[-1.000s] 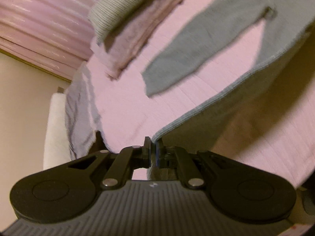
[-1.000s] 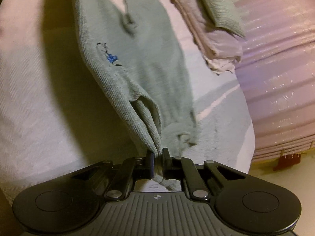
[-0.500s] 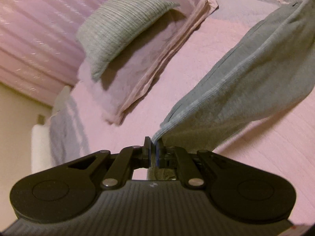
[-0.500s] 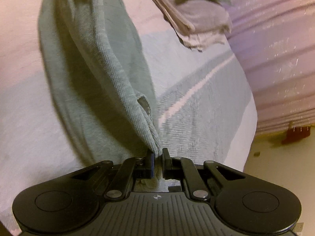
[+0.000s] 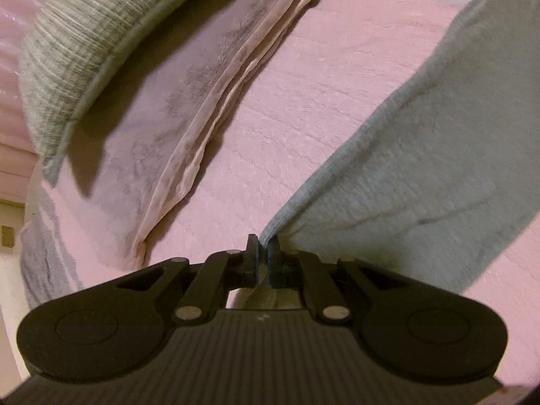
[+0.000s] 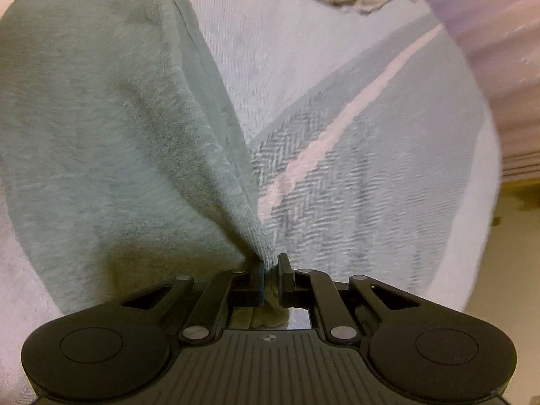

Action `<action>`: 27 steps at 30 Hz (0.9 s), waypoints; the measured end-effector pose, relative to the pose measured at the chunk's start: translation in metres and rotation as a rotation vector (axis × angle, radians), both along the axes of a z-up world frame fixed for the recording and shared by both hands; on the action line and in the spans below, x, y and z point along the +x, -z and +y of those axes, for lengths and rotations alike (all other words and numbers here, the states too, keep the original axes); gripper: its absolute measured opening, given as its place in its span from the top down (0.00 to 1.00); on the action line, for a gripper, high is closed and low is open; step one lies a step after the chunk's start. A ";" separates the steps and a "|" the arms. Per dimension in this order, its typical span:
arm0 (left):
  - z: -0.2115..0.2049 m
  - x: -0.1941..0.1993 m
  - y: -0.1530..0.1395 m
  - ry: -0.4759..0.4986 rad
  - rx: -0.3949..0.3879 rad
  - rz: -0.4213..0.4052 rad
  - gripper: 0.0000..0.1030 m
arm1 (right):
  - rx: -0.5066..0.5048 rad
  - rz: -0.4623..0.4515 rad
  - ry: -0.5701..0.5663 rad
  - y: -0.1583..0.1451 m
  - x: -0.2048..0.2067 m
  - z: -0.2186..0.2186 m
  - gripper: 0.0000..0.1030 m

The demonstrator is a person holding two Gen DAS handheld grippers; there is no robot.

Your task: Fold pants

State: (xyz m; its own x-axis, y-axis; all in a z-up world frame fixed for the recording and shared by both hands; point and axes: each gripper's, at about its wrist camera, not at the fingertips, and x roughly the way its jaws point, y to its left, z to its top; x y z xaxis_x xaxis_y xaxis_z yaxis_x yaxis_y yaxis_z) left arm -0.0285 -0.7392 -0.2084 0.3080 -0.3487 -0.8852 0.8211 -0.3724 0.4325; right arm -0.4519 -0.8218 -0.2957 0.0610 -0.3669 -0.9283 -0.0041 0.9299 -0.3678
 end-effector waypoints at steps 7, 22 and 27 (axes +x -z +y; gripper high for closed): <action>-0.051 0.005 0.041 -0.007 0.018 -0.036 0.85 | 0.043 -0.022 0.111 0.043 0.032 -0.048 0.91; 0.013 0.018 0.014 0.021 -0.082 -0.140 0.65 | -0.117 -0.317 0.396 -0.019 0.002 -0.011 0.57; 0.064 0.000 0.027 0.083 -0.075 -0.168 0.63 | -0.098 -0.458 0.623 -0.035 -0.043 0.028 0.55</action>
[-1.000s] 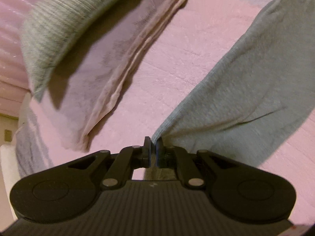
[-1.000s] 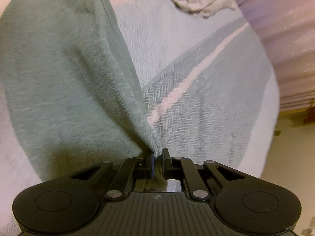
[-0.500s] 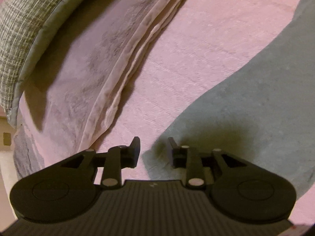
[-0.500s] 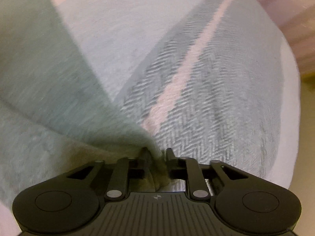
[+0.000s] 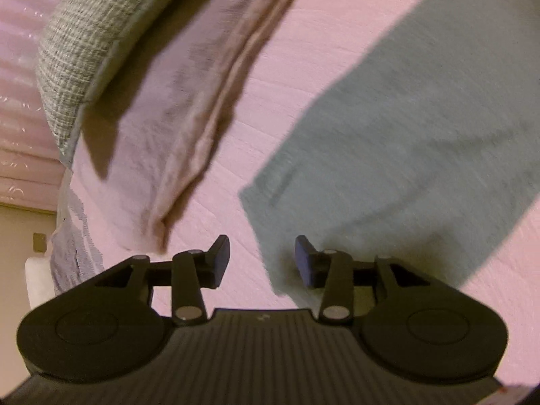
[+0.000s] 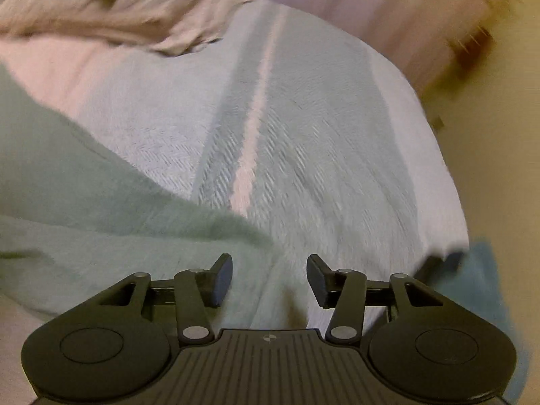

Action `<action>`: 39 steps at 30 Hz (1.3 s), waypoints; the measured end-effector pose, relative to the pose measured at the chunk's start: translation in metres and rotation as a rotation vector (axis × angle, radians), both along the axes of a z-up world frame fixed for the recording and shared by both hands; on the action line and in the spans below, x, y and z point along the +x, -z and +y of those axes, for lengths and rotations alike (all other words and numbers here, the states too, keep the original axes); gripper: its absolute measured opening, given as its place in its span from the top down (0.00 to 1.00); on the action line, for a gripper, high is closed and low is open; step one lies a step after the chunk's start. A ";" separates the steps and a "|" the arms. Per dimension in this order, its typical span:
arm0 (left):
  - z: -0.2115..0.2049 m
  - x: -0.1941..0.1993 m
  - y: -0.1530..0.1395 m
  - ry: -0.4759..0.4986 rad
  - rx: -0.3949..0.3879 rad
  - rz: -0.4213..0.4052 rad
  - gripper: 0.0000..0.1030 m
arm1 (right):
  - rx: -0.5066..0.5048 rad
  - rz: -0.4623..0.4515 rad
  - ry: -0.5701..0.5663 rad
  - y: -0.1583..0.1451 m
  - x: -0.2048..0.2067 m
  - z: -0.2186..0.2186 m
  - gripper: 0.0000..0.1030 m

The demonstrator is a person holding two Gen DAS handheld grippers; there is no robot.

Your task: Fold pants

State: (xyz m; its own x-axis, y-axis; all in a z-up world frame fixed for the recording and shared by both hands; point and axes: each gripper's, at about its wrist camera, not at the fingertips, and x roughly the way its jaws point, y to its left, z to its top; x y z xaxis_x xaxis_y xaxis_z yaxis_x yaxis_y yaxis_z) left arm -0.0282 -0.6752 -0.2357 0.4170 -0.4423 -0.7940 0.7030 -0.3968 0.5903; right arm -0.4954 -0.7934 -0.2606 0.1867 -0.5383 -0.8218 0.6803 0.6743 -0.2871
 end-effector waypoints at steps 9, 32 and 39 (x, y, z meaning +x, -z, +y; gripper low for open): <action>0.029 -0.051 0.022 -0.004 0.000 0.070 0.63 | 0.172 -0.212 0.287 0.002 -0.088 0.028 0.50; 0.079 -0.077 0.036 0.150 -0.008 -0.048 0.61 | 0.050 -0.183 0.070 -0.010 -0.084 0.062 0.48; 0.093 -0.021 0.070 0.320 -0.045 -0.167 0.61 | 0.012 -0.175 -0.123 -0.025 0.035 0.166 0.48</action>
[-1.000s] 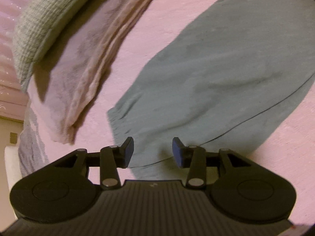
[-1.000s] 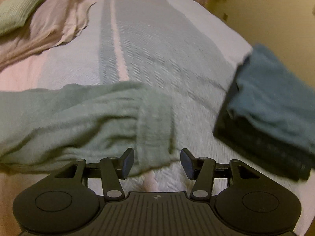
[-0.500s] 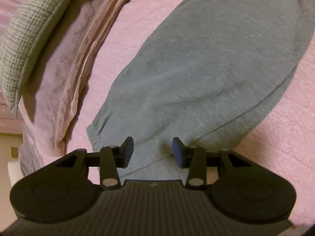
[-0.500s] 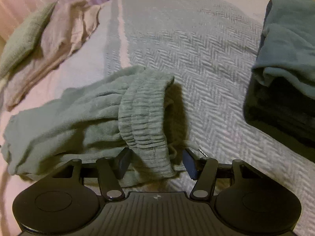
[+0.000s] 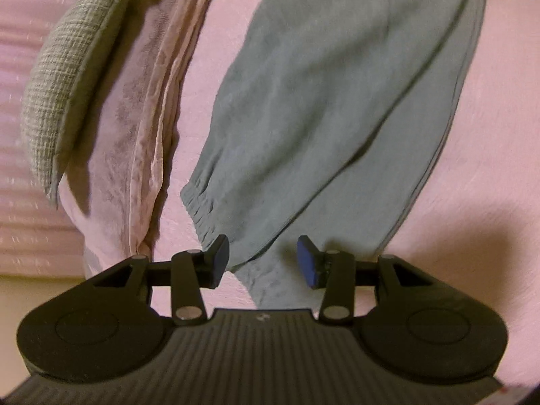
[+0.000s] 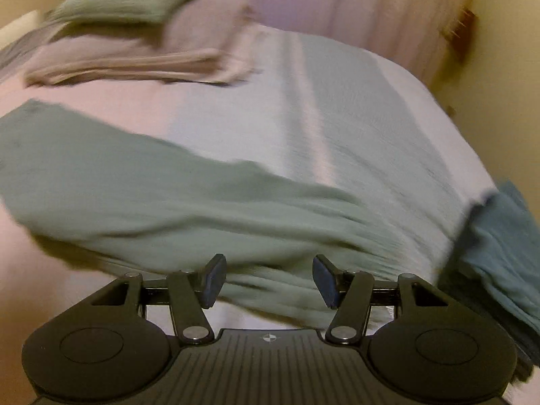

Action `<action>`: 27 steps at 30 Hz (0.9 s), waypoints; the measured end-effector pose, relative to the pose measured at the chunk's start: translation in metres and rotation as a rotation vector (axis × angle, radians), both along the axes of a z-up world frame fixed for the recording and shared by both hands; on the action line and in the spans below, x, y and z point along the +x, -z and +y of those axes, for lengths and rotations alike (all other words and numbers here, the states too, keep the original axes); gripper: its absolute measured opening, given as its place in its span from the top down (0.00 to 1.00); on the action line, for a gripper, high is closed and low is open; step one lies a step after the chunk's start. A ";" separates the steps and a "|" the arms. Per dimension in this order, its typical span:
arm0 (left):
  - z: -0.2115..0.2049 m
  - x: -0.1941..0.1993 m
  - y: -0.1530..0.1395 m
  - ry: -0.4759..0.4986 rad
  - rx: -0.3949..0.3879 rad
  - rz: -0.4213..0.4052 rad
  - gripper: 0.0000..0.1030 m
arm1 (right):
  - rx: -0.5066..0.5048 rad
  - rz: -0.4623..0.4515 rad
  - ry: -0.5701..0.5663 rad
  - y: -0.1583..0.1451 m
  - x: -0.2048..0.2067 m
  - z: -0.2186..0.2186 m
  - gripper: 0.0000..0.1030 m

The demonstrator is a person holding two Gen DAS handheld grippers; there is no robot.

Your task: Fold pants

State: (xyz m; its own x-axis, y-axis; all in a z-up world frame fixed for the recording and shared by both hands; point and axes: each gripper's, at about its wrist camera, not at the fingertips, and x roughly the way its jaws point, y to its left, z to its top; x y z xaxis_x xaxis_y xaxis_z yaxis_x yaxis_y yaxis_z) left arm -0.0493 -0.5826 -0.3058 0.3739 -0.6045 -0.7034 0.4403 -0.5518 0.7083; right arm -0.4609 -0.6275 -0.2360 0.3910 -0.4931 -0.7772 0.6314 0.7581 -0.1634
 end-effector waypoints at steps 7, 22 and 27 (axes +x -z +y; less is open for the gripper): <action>-0.007 0.057 0.028 0.267 -0.024 -0.112 0.69 | -0.063 0.075 -0.214 0.043 0.142 0.106 0.48; -0.008 0.094 -0.030 0.332 -0.090 0.084 0.92 | -0.161 0.262 -0.402 0.120 0.254 0.177 0.48; 0.020 0.082 -0.055 0.283 -0.041 0.161 0.92 | -0.165 0.254 -0.353 0.111 0.254 0.172 0.48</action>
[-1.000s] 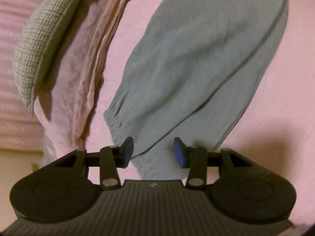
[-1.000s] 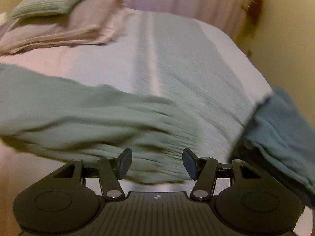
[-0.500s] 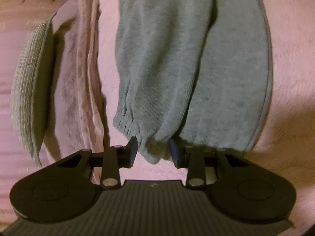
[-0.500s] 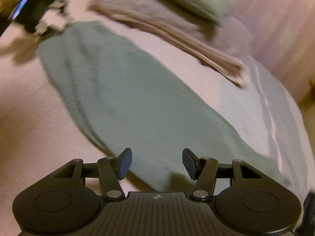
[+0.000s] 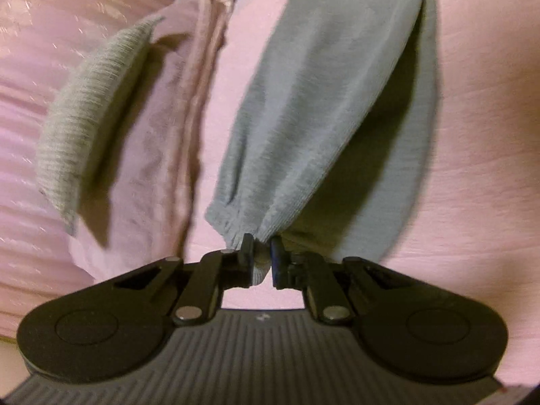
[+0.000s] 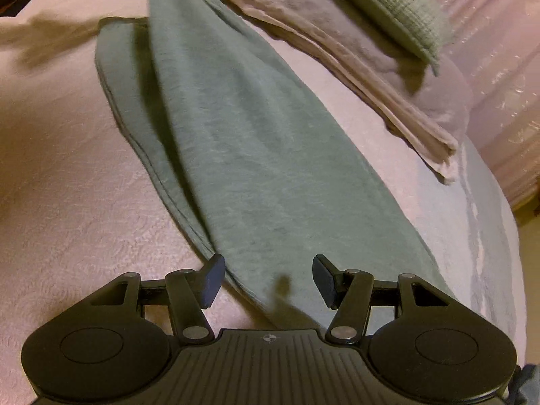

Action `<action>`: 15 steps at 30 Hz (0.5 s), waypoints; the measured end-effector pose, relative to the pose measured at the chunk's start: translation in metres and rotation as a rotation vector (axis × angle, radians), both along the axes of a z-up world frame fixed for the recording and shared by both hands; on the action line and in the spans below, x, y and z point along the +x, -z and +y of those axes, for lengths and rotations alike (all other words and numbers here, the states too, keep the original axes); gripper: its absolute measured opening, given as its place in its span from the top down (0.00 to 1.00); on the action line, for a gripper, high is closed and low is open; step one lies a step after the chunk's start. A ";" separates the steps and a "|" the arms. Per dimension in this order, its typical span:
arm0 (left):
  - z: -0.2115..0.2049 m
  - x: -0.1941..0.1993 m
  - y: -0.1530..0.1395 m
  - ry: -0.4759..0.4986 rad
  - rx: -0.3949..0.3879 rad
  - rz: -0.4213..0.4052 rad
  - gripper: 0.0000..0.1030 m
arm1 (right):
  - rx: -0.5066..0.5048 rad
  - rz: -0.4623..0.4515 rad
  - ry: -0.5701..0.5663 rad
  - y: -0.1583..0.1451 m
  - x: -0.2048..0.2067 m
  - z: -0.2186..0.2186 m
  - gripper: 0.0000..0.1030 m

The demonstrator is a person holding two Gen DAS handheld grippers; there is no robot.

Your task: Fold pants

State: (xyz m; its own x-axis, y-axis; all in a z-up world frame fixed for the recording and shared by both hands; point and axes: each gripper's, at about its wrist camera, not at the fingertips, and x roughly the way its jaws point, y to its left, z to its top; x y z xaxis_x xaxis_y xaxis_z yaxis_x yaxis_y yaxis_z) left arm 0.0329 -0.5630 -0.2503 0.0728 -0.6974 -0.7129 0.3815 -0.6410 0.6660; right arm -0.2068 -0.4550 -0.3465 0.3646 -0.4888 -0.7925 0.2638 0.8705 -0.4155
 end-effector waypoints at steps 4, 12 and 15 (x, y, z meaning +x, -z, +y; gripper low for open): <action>0.022 -0.006 0.030 -0.021 0.055 0.000 0.93 | 0.005 0.008 0.045 0.004 -0.007 -0.004 0.48; 0.027 0.000 0.057 0.001 0.058 -0.054 0.88 | 0.058 -0.036 0.061 -0.010 -0.008 -0.004 0.48; 0.024 0.019 0.038 -0.066 0.102 -0.009 0.86 | 0.067 -0.064 0.047 -0.022 -0.003 -0.017 0.48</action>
State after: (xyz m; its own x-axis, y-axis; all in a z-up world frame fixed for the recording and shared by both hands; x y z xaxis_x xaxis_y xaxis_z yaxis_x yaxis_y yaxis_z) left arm 0.0519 -0.5394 -0.2888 0.1228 -0.6145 -0.7793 0.4200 -0.6793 0.6018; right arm -0.2102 -0.4717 -0.3247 0.3936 -0.4527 -0.8001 0.3288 0.8821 -0.3374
